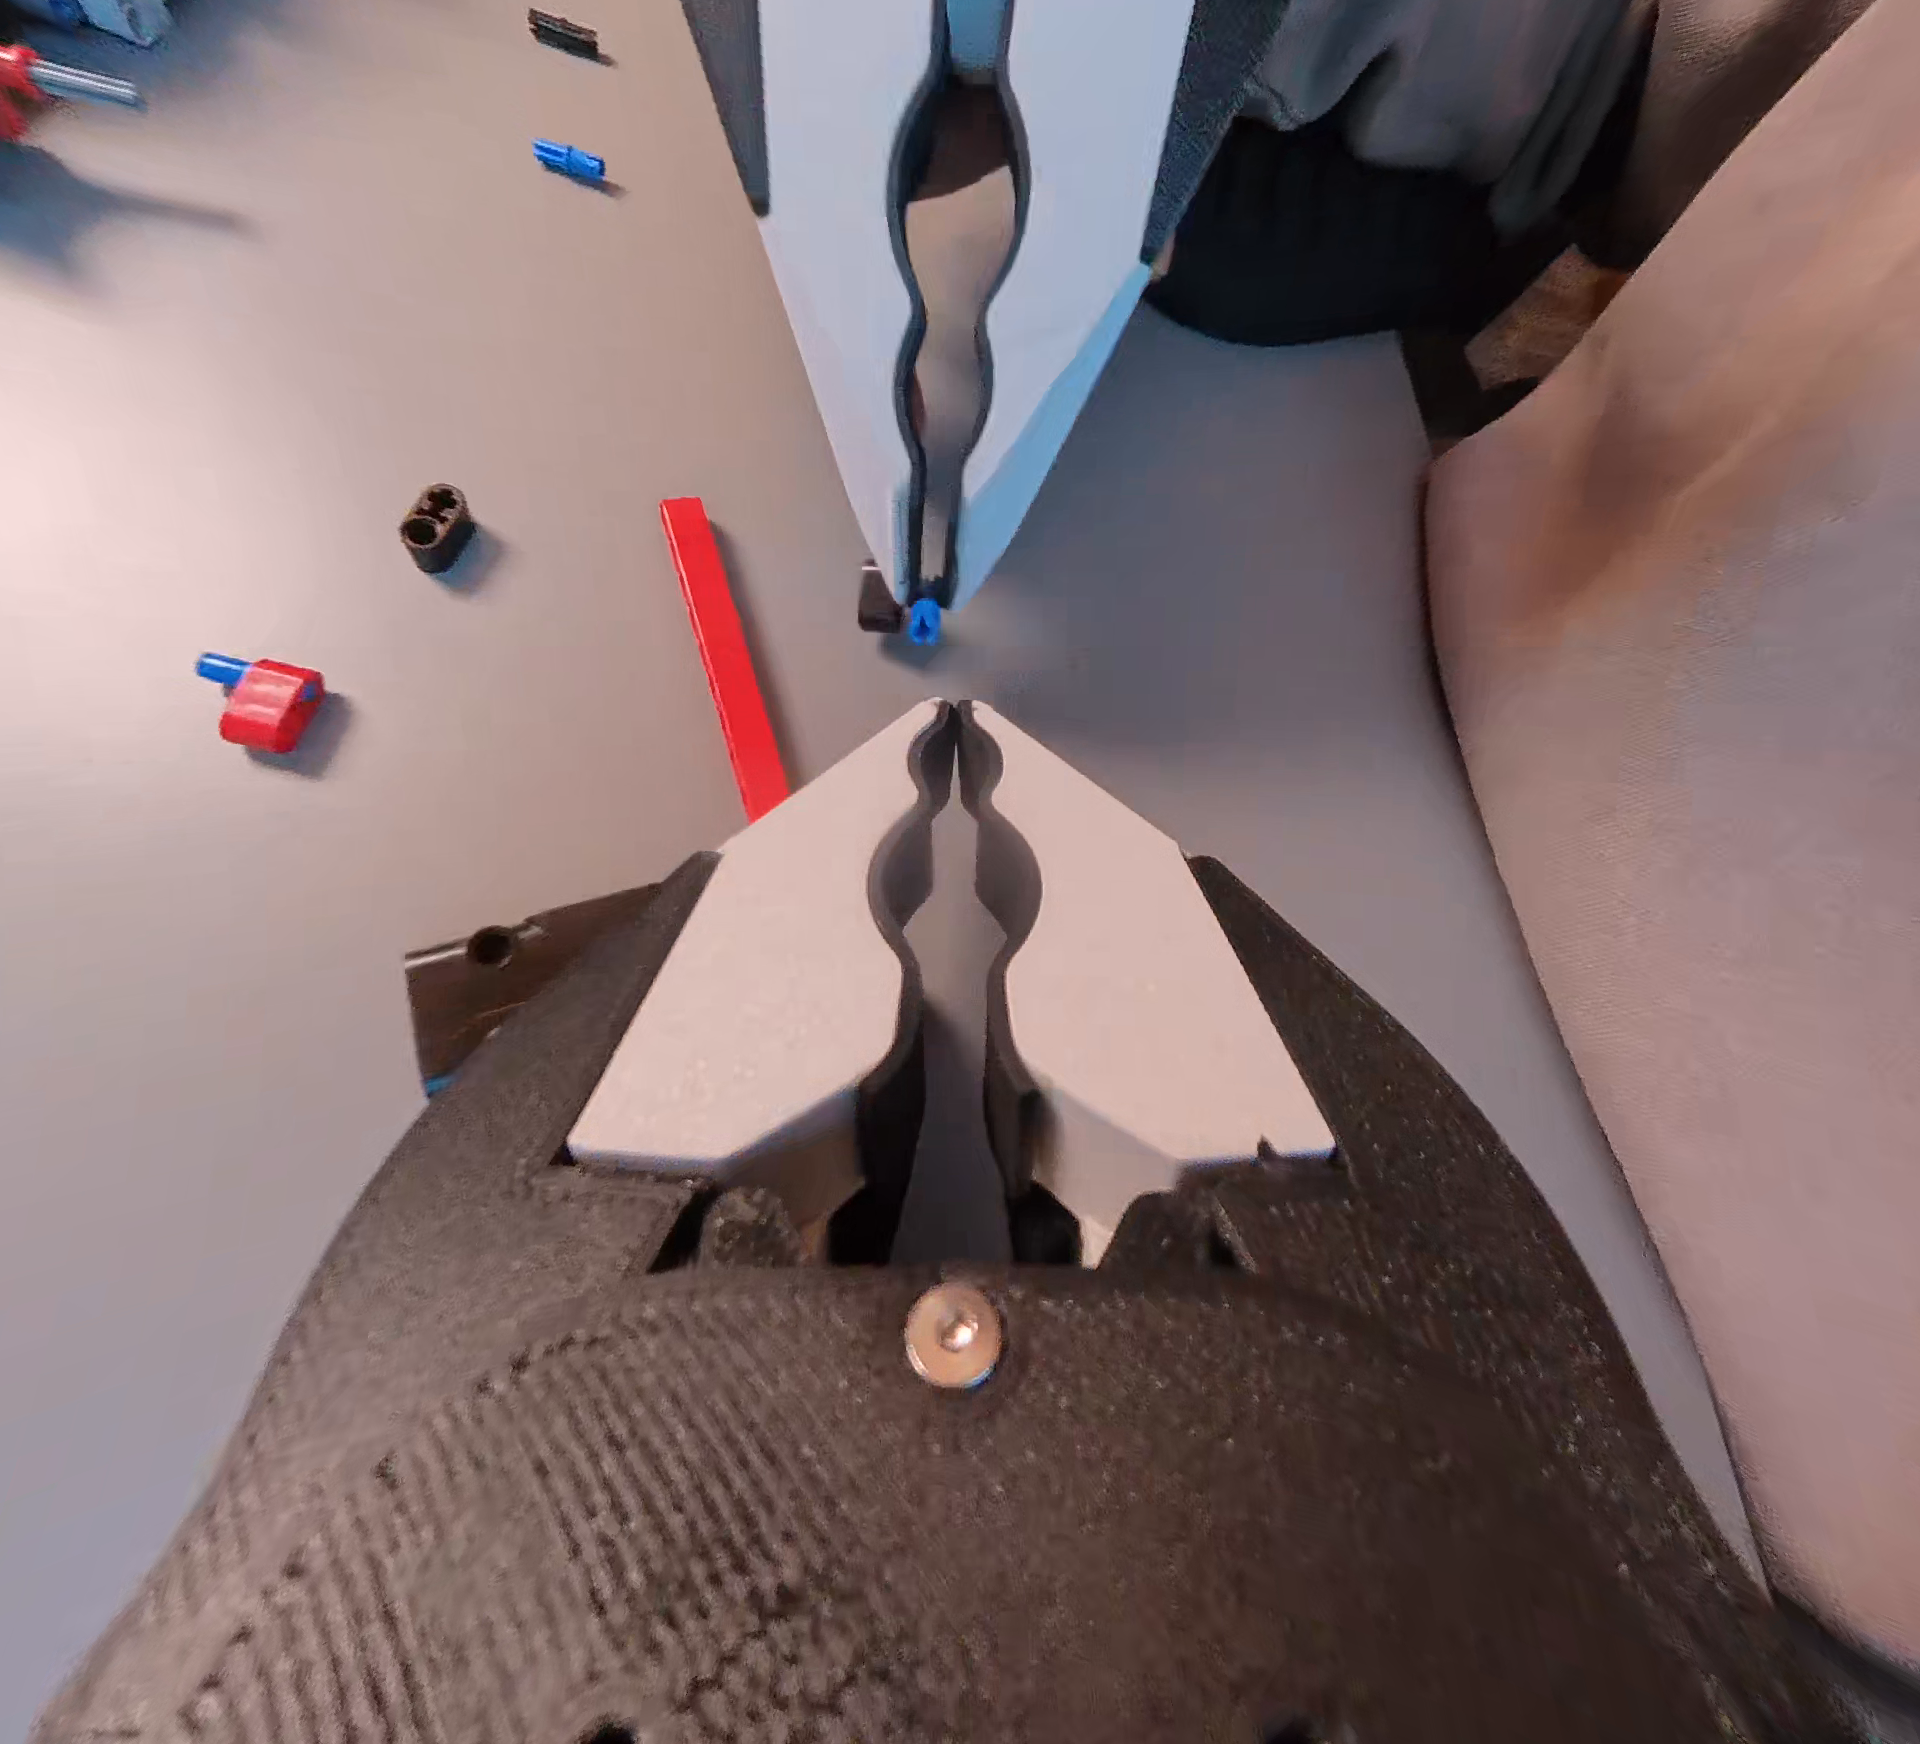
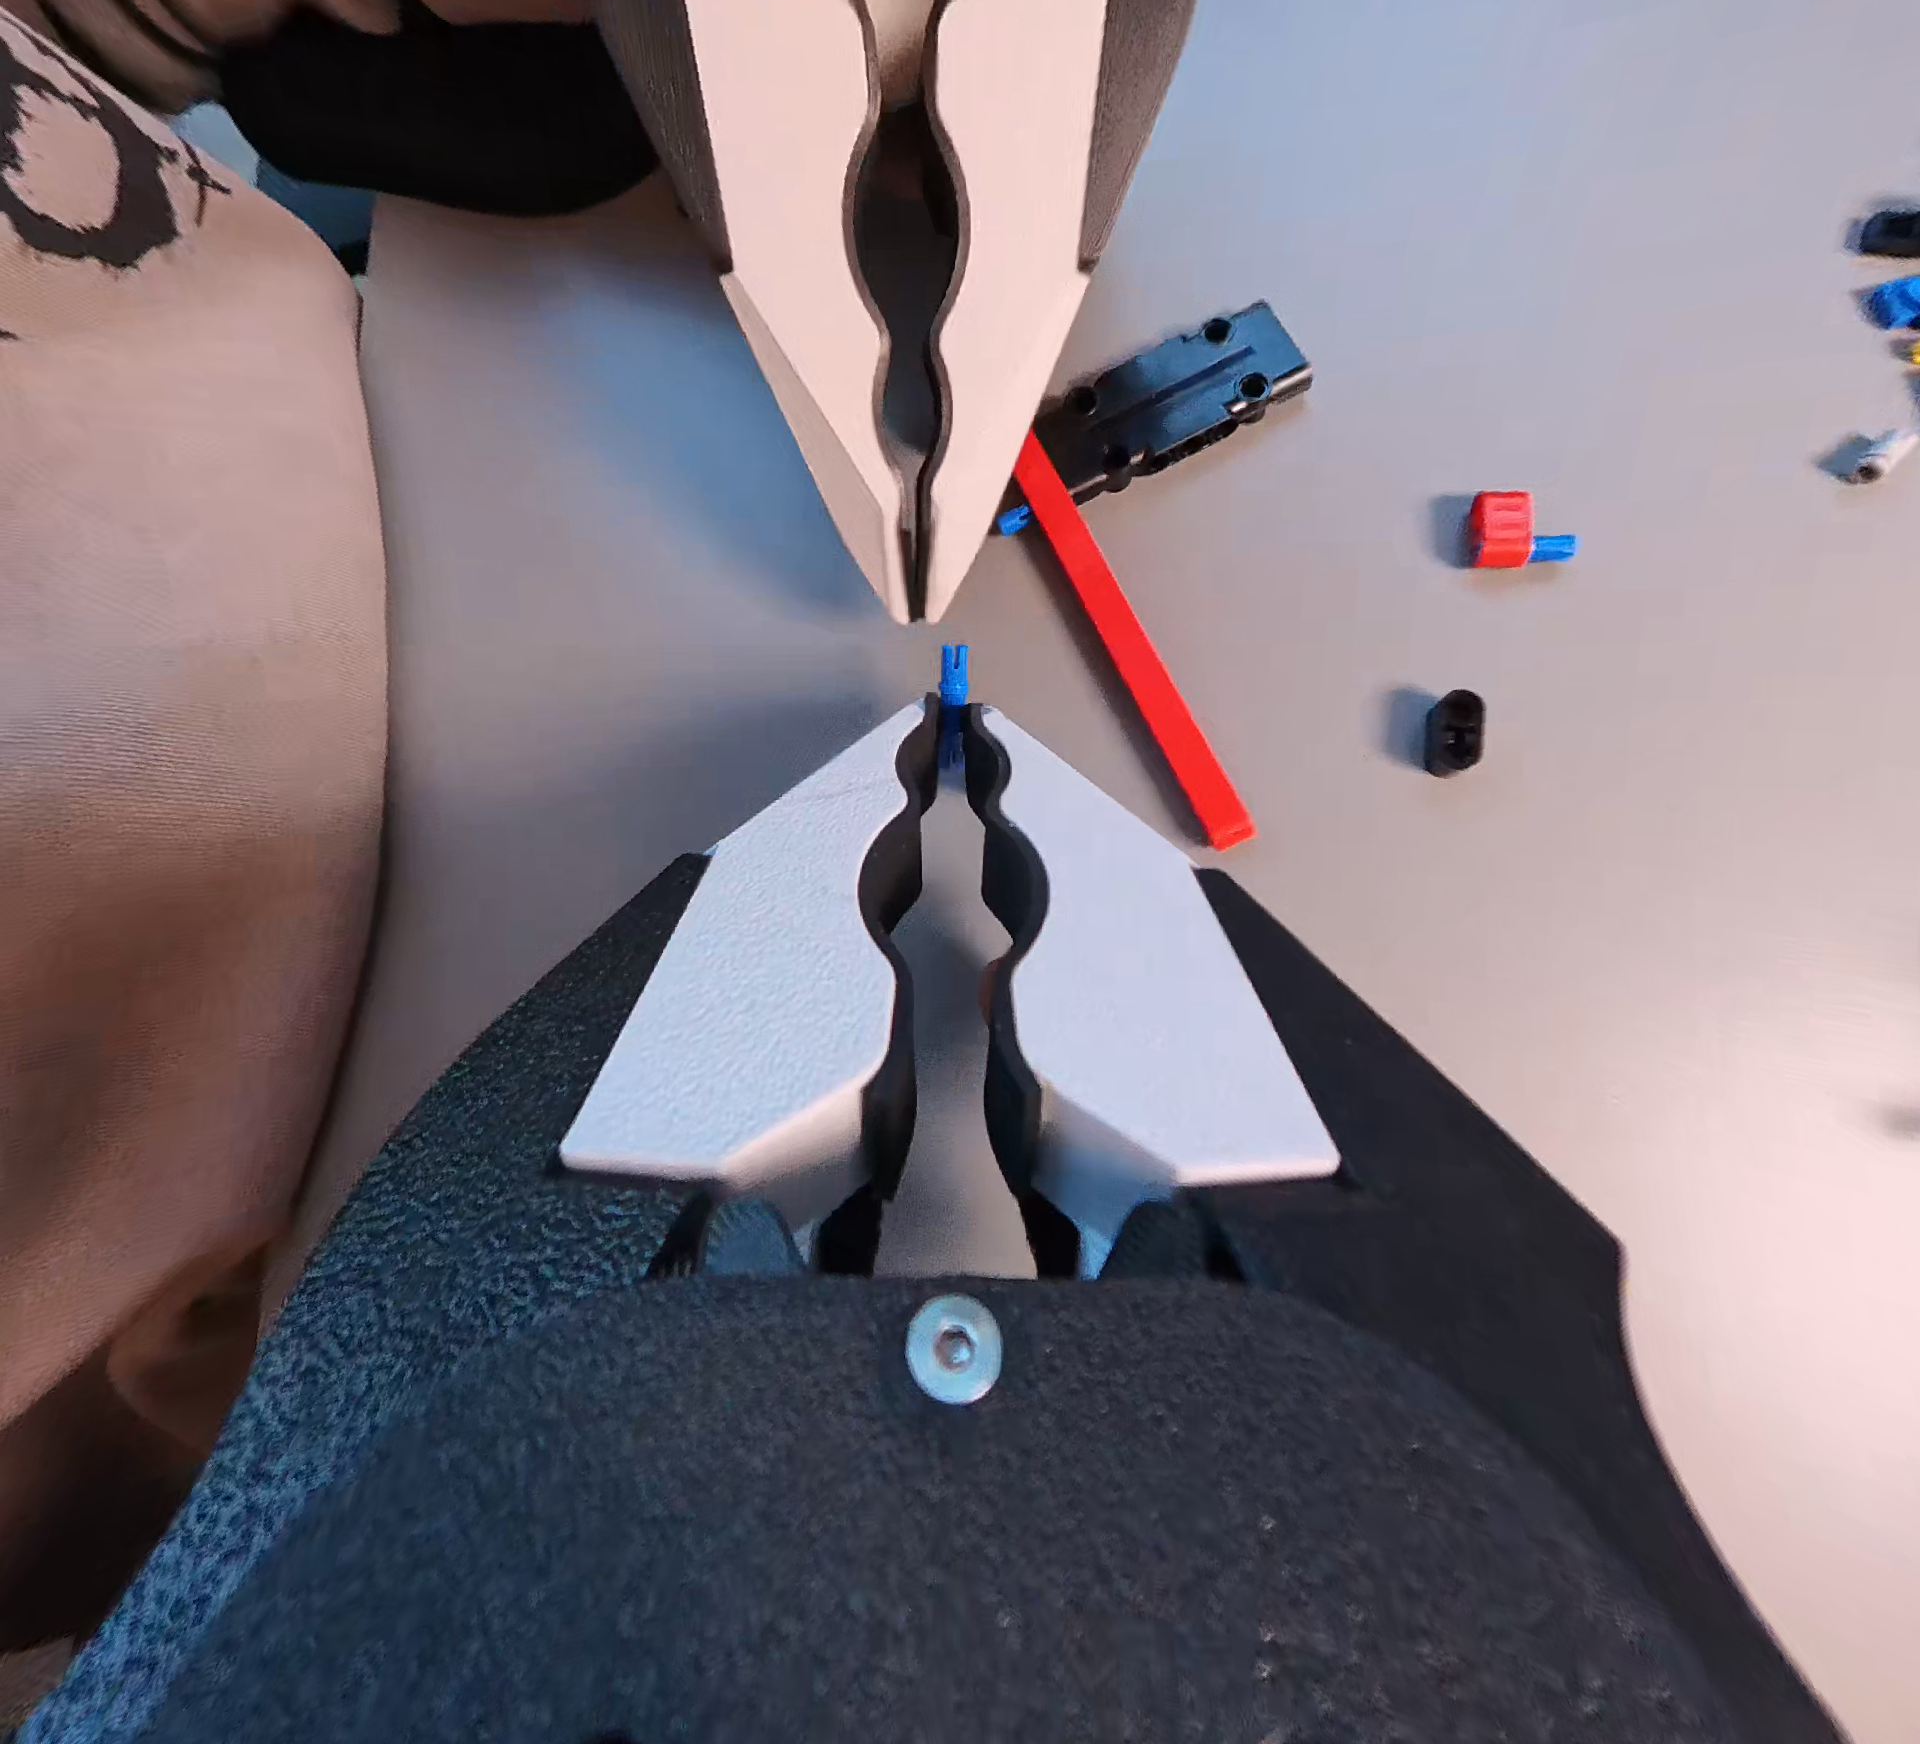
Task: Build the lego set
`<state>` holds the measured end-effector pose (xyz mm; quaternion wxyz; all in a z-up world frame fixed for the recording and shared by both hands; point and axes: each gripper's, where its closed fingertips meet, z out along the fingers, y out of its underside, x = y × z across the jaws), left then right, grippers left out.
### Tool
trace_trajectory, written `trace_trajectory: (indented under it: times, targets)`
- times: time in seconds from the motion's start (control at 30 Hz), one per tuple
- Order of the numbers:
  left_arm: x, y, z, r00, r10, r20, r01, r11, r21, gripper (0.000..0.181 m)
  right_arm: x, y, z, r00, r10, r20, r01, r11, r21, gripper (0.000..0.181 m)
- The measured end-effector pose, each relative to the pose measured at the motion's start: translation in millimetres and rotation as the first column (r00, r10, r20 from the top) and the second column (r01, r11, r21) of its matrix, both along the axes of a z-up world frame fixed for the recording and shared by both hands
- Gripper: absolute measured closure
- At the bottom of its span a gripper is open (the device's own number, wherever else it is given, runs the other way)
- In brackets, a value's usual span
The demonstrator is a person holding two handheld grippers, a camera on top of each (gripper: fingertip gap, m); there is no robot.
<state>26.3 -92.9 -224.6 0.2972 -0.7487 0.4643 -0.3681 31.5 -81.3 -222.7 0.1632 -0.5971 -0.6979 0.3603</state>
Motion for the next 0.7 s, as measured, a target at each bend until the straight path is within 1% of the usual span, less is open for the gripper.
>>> trace_trajectory:
  times: [0.1, 0.2, 0.33, 0.47, 0.5, 0.57, 0.7]
  targets:
    - [-0.9, 7.1, -1.7, 0.998, 0.037, -0.044, -0.035, 0.998, 0.048, 0.181, 3.9, 1.7, -7.9, 0.999, 0.004, 0.037, -0.005, 1.000, 0.030, 0.180]
    - [-2.0, 10.5, 1.1, 0.996, 0.081, -0.033, -0.078, 0.992, 0.100, 0.181, 10.6, 14.3, -5.9, 0.999, -0.033, 0.043, 0.031, 0.998, 0.056, 0.180]
    - [0.5, 11.8, 2.6, 0.992, 0.120, -0.030, -0.114, 0.982, 0.153, 0.175, 22.8, 46.8, 4.9, 0.990, -0.140, 0.024, 0.137, 0.984, 0.111, 0.180]
    - [6.7, 23.4, 7.3, 0.987, 0.154, -0.052, -0.139, 0.965, 0.220, 0.165, 46.7, 74.6, -1.2, 0.972, -0.212, 0.106, 0.186, 0.958, 0.217, 0.180]
    - [8.2, 28.0, 8.0, 0.985, 0.162, -0.062, -0.143, 0.961, 0.237, 0.164, 50.6, 76.2, -2.8, 0.969, -0.215, 0.121, 0.185, 0.957, 0.224, 0.180]
    - [12.6, 34.9, 6.1, 0.982, 0.164, -0.092, -0.138, 0.961, 0.240, 0.161, 54.8, 68.9, -6.8, 0.972, -0.183, 0.150, 0.153, 0.969, 0.194, 0.180]
    - [26.3, 41.3, -1.3, 0.975, 0.160, -0.152, -0.123, 0.966, 0.226, 0.160, 51.9, 57.0, -13.7, 0.975, -0.146, 0.169, 0.113, 0.976, 0.187, 0.180]
